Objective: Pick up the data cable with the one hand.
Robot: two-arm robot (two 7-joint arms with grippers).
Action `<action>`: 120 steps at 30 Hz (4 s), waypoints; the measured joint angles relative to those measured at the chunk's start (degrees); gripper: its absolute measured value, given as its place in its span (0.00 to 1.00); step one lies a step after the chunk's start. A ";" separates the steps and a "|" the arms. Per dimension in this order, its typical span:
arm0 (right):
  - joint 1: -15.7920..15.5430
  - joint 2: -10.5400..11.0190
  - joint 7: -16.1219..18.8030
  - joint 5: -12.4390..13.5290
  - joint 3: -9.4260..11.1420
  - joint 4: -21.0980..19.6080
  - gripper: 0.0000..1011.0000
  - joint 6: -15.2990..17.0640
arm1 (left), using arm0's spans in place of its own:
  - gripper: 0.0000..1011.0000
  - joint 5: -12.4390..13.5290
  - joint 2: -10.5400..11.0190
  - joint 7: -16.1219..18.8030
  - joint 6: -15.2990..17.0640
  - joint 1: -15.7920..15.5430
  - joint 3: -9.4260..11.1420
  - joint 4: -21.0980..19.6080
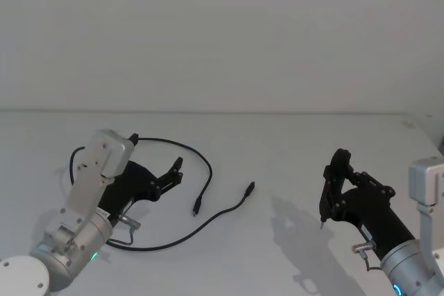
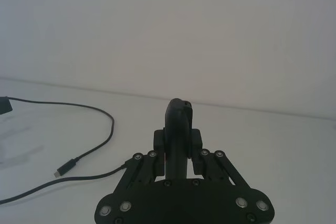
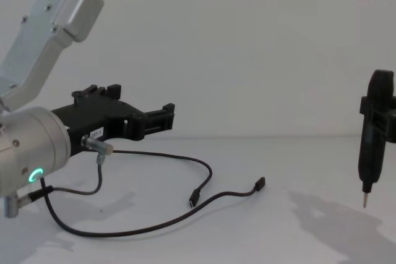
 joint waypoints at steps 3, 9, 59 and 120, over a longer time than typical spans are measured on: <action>0.00 0.00 0.00 0.00 0.00 0.00 0.28 0.00 | 0.99 -0.70 0.17 -1.44 0.00 -0.26 0.08 0.04; 0.00 0.00 0.00 0.00 0.00 0.00 0.28 0.00 | 0.99 -2.31 0.54 -5.11 0.02 -0.88 0.53 0.23; 0.00 0.00 0.00 0.00 0.00 0.00 0.28 0.00 | 0.68 -5.32 -0.70 -29.11 5.80 -12.75 9.94 17.12; 1.64 -0.86 1.36 -0.16 -0.79 0.53 0.28 -1.35 | 0.04 -10.58 4.05 -40.57 11.58 -15.46 7.26 9.75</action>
